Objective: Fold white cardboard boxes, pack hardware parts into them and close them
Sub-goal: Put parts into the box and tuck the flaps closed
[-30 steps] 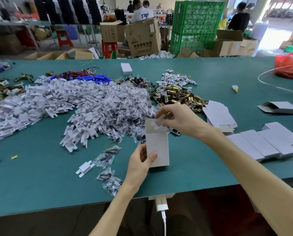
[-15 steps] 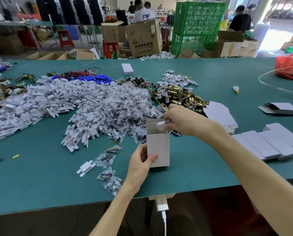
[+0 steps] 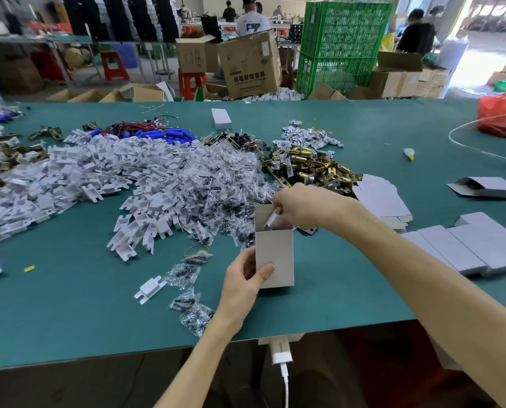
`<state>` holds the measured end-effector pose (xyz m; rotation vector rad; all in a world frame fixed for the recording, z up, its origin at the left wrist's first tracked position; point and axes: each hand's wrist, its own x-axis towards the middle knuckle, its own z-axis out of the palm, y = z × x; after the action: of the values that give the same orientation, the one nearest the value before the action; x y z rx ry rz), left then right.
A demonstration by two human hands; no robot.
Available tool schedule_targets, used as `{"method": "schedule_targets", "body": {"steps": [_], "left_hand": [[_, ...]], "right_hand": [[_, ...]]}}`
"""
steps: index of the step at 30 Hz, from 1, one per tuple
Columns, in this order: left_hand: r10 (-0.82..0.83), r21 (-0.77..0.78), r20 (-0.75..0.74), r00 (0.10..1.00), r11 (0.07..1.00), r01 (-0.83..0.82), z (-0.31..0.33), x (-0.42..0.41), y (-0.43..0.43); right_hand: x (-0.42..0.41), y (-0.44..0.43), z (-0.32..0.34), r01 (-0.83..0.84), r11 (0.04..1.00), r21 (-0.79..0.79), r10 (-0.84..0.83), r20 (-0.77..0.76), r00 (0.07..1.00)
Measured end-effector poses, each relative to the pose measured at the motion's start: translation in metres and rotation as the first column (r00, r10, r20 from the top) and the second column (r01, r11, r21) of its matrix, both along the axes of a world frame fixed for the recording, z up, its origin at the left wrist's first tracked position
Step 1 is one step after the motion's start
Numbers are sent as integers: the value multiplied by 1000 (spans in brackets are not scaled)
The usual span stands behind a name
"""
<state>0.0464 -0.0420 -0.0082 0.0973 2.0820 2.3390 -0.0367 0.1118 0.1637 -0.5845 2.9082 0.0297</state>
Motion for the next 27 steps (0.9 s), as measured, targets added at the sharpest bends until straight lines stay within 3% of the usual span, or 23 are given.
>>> {"method": "schedule_targets", "body": {"steps": [5,12,23,27], "left_hand": [[-11,7,6,1000,1000,10,1,0,1],[-4,2,2,1000,1000,4,1,0,0],[-1,11,0,1000,1000,1,0,0,1],[5,8,-8,1000,1000,-5,0,0,0]], "right_hand": [[-3,6,3,14,999,40,-19,125,992],[0,-7,4,-26,981,192,16,54,998],[-10,16,0,13,997,-76,-10,39,999],[-25,31,-8,102,952,-290,-127,-68,990]]}}
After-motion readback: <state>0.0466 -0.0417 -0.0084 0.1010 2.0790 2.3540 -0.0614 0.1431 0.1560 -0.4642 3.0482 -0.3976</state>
